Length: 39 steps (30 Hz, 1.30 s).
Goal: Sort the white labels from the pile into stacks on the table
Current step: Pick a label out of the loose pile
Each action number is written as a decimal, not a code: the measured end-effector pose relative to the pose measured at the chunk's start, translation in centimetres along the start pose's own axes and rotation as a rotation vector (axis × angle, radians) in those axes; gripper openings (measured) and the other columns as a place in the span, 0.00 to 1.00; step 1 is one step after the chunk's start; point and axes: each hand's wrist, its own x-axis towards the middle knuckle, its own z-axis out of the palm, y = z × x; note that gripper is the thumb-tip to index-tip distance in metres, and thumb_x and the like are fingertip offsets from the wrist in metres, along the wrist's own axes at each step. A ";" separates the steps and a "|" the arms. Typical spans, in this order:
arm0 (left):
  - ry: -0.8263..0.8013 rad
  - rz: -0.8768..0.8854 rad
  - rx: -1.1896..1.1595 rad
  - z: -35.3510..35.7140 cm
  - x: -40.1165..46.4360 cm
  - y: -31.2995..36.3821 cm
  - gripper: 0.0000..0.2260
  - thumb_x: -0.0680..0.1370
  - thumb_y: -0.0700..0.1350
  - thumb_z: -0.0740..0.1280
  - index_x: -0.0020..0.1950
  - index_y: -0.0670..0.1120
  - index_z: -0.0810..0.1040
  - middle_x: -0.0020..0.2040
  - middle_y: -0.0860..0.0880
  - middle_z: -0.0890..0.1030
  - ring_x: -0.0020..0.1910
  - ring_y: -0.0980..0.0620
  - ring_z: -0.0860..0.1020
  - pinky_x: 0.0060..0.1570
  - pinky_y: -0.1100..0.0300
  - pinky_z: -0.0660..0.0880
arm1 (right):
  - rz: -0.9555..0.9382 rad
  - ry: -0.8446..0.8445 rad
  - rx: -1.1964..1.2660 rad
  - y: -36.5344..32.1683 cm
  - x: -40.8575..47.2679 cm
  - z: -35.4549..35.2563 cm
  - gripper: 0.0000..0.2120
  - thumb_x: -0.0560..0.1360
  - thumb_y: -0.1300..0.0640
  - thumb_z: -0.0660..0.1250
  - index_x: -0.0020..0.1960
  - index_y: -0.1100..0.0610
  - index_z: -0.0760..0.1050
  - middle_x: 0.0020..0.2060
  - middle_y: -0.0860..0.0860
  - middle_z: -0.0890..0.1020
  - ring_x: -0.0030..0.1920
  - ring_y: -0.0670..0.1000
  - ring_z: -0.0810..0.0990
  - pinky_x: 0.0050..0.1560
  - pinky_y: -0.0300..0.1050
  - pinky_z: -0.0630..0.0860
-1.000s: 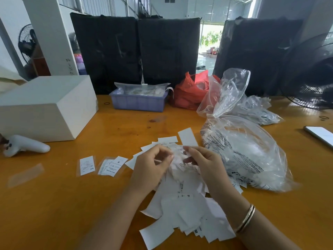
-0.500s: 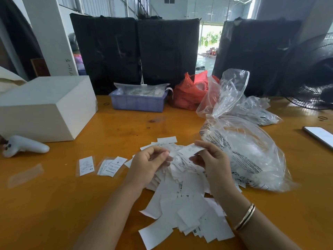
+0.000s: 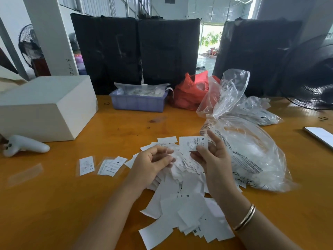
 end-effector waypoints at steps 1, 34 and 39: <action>-0.003 0.002 0.011 0.0 0.0 0.0 0.07 0.76 0.40 0.69 0.51 0.51 0.79 0.41 0.58 0.85 0.40 0.60 0.83 0.35 0.73 0.75 | -0.002 -0.009 -0.006 0.0 0.0 0.1 0.20 0.75 0.71 0.64 0.59 0.49 0.73 0.30 0.46 0.79 0.36 0.46 0.82 0.41 0.39 0.80; 0.051 0.024 0.015 0.0 -0.3 0.4 0.08 0.76 0.45 0.70 0.50 0.57 0.77 0.51 0.55 0.81 0.52 0.54 0.79 0.45 0.68 0.78 | -0.076 -0.135 -0.343 0.8 -0.2 0.1 0.18 0.75 0.69 0.65 0.55 0.47 0.74 0.48 0.53 0.80 0.47 0.45 0.84 0.41 0.36 0.80; 0.035 0.024 0.074 0.2 -0.5 0.7 0.04 0.76 0.47 0.68 0.50 0.55 0.77 0.49 0.54 0.81 0.48 0.54 0.79 0.34 0.73 0.74 | -0.150 -0.224 -0.490 0.7 -0.5 0.1 0.23 0.76 0.68 0.65 0.56 0.40 0.70 0.44 0.47 0.82 0.44 0.43 0.84 0.41 0.33 0.78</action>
